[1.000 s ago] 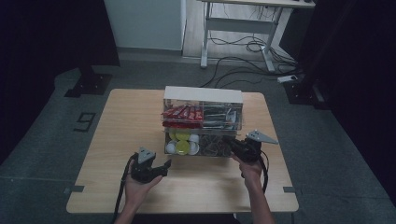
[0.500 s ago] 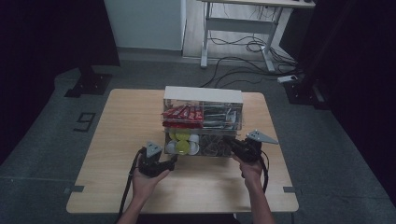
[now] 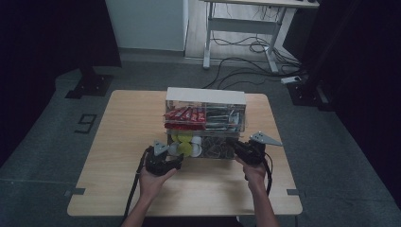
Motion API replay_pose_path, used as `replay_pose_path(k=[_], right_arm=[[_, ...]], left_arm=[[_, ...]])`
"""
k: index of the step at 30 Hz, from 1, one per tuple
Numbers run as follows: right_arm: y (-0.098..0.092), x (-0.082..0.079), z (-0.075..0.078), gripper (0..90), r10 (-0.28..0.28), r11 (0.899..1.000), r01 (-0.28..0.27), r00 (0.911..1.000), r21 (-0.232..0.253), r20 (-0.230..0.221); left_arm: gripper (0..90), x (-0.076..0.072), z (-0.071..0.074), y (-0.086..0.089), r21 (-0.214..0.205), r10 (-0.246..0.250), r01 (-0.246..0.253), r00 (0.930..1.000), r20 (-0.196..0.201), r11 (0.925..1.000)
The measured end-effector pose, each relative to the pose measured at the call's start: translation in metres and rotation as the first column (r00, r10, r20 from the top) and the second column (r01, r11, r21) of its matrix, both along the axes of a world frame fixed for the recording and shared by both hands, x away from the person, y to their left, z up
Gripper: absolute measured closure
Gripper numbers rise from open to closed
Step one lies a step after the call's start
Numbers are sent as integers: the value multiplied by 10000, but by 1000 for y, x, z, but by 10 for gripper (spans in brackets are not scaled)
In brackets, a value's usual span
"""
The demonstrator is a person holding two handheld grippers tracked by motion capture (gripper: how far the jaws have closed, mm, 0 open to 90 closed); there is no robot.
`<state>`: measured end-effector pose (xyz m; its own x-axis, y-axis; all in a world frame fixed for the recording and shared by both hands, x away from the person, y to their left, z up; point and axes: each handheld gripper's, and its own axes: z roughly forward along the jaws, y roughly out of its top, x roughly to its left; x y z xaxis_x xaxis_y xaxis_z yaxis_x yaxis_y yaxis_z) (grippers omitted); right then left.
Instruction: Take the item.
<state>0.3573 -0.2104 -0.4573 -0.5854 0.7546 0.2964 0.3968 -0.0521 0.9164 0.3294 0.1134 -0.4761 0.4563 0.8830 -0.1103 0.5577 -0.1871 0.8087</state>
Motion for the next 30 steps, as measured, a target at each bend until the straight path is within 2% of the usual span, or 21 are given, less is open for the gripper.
replay_pose_path(k=[10,30], right_arm=[[0,0,0,884,10,10000,-10,10000,48,12],[0,0,-1,884,20,10000,-20,10000,97,-18]], left_arm=[[303,7,3,-10,80,-37,37,10000,82,10000],[290,18,-1,-23,348,79,-83,9999,128,9994]])
